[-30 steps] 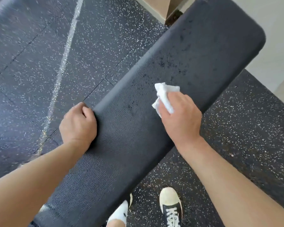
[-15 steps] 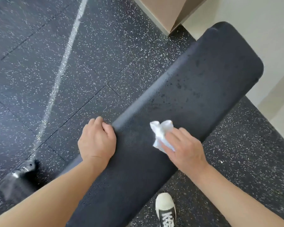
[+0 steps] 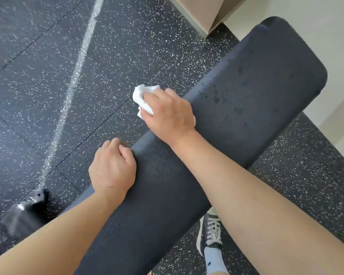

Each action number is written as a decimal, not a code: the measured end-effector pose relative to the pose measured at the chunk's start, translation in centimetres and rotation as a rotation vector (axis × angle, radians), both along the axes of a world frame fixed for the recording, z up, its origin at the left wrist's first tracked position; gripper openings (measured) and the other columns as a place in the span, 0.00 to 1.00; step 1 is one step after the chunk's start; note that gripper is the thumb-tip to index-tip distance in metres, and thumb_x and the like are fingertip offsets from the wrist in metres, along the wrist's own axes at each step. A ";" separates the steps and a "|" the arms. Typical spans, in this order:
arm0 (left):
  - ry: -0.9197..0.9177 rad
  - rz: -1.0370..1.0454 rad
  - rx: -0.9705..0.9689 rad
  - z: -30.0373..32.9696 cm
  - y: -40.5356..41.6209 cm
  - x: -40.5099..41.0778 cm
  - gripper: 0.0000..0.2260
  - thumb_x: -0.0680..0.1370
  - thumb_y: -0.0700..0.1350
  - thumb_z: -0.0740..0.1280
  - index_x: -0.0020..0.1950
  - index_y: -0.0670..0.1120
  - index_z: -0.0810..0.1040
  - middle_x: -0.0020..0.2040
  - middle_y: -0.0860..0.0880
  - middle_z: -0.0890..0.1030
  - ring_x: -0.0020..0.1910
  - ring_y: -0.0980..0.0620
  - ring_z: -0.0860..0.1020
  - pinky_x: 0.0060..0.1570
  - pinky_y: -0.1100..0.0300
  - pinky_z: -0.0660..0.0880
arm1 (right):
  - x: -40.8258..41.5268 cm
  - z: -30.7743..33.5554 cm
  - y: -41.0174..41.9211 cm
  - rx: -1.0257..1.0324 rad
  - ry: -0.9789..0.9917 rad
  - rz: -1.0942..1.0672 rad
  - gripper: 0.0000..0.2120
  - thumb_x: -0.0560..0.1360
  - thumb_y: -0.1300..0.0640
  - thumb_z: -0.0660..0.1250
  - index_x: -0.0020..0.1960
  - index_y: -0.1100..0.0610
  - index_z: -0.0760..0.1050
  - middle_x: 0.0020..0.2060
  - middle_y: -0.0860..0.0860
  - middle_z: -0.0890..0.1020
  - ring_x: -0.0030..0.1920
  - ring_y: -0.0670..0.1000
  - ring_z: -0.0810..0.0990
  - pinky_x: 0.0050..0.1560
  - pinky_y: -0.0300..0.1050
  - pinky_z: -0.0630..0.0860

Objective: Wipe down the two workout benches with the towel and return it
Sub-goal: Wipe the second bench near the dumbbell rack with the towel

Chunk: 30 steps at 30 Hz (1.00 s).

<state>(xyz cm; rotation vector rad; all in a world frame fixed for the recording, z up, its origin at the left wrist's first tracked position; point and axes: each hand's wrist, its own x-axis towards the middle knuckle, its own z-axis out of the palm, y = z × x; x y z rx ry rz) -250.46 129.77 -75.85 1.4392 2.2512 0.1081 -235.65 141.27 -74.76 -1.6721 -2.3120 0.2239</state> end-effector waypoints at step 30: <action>0.040 0.021 0.066 -0.6 -0.2 0.0 0.13 0.78 0.51 0.50 0.40 0.50 0.70 0.39 0.52 0.73 0.42 0.45 0.72 0.38 0.49 0.70 | 8.1 -0.6 -14.4 0.189 -0.013 0.483 0.05 0.78 0.51 0.72 0.48 0.51 0.81 0.37 0.50 0.77 0.32 0.54 0.64 0.28 0.50 0.65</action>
